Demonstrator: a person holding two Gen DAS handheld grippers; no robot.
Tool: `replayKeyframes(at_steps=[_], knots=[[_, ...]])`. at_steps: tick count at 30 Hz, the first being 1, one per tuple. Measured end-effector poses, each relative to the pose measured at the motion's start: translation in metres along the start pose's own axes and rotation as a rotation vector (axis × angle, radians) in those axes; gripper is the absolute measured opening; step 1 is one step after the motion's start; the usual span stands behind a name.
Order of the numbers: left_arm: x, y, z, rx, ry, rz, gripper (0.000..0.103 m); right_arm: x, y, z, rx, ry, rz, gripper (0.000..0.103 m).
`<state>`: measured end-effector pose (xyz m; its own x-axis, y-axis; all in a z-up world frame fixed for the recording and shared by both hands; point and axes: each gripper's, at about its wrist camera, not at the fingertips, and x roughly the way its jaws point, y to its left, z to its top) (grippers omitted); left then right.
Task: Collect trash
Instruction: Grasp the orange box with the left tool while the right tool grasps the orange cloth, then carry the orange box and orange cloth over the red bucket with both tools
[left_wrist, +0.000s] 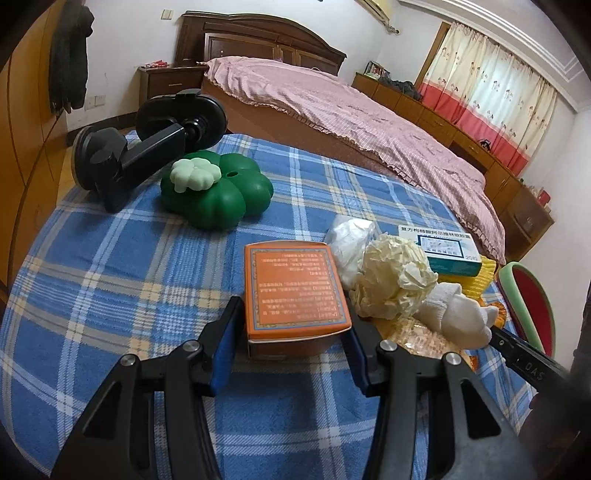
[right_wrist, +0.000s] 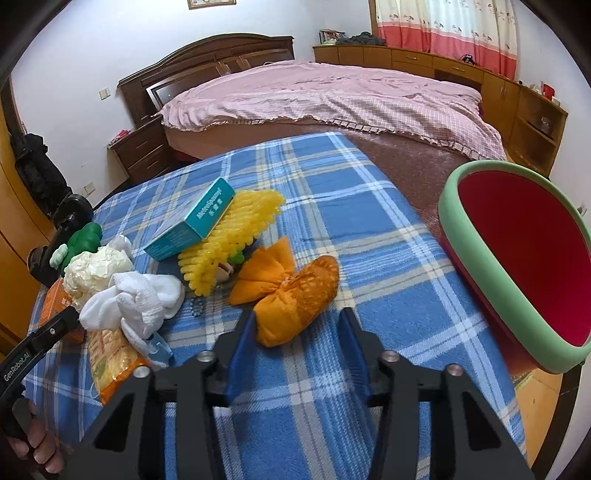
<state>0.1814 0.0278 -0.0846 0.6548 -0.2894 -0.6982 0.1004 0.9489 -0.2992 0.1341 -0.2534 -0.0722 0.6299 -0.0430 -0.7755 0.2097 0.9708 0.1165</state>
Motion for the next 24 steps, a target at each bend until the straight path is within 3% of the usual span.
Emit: replayKeyframes(at_steps=[2, 8, 24], knots=[[0.000, 0.001, -0.001, -0.002, -0.002, -0.001, 0.052, 0.000, 0.002, -0.001, -0.001, 0.001, 0.013, 0.033], [-0.005, -0.003, -0.003, 0.013, -0.013, 0.013, 0.051, -0.003, 0.000, -0.004, 0.019, 0.001, 0.048, 0.022], [-0.053, -0.036, -0.001, 0.061, -0.097, -0.005, 0.051, -0.052, -0.035, -0.014, 0.080, -0.091, 0.092, 0.019]])
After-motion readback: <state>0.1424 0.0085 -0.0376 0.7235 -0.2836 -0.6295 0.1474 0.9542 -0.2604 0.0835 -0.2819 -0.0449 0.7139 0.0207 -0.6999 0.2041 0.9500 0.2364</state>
